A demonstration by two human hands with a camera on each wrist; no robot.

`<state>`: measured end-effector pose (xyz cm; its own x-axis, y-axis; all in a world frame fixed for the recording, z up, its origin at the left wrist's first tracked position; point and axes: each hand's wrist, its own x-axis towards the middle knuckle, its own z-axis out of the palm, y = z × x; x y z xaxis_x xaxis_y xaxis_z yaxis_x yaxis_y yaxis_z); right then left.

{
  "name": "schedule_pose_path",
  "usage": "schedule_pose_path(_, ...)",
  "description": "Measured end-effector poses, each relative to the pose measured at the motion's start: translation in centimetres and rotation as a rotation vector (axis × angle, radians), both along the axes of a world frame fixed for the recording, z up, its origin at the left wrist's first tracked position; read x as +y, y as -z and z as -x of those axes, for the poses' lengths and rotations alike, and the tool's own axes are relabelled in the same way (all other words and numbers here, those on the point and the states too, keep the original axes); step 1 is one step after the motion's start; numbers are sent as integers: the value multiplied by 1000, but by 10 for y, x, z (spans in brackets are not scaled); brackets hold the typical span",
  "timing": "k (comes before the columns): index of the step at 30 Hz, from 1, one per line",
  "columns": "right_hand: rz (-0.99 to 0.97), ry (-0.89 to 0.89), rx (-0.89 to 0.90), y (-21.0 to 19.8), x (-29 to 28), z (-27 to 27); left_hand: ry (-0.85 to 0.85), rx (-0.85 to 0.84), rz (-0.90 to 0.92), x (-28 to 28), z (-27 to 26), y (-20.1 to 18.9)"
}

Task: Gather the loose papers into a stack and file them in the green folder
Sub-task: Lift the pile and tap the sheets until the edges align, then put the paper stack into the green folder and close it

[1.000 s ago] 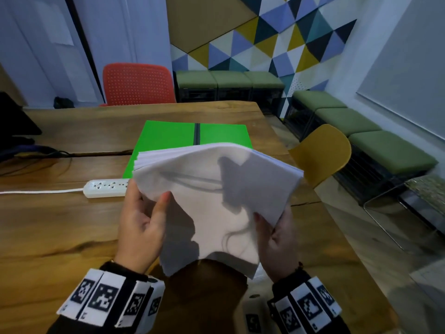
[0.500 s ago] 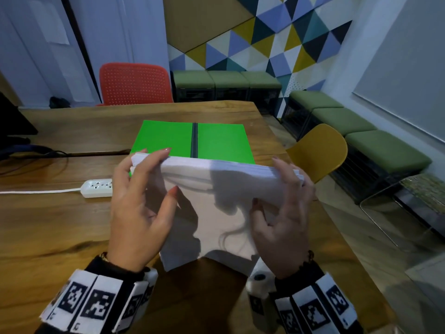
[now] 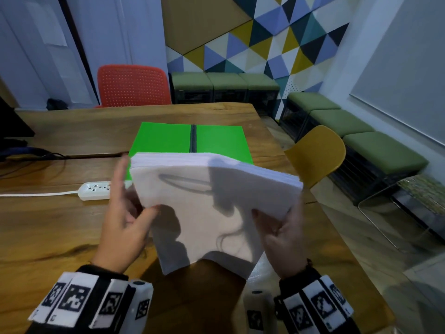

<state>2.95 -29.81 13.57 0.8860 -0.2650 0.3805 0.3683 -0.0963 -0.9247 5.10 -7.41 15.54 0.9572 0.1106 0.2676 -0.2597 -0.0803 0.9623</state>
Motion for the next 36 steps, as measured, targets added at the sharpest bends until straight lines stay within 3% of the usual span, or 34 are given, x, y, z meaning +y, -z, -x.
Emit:
schedule_pose_path(2,34,-70,146,23,-6,-3,37,174,-68,-1,-1,21)
schedule_pose_path(4,112,-53,231,43,-6,-4,23,242,-114,-4,2,42)
schedule_pose_path(11,174,8,85,42,4,-3,-8,61,-63,-11,-2,50)
schedule_pose_path(18,287,-2,363,98,-5,-8,75,255,-288,-2,1,103)
schedule_pose_path(22,324,34,425,110,-10,-16,39,221,-499,2,-17,105)
schedule_pose_path(25,325,16,460,104,-16,-27,97,212,-543,2,-33,95)
schedule_pose_path(26,281,-21,489,100,-18,-31,112,229,-521,1,-38,88)
schedule_pose_path(29,133,-182,570,87,-25,-42,286,374,-182,-4,-55,76)
schedule_pose_path(31,63,-243,612,85,-28,-49,413,451,-70,-6,-67,68)
schedule_pose_path(33,36,-267,641,89,-30,-56,535,510,-22,-2,-81,69)
schedule_pose_path(36,-1,-255,682,98,-32,-74,500,636,-20,1,-110,83)
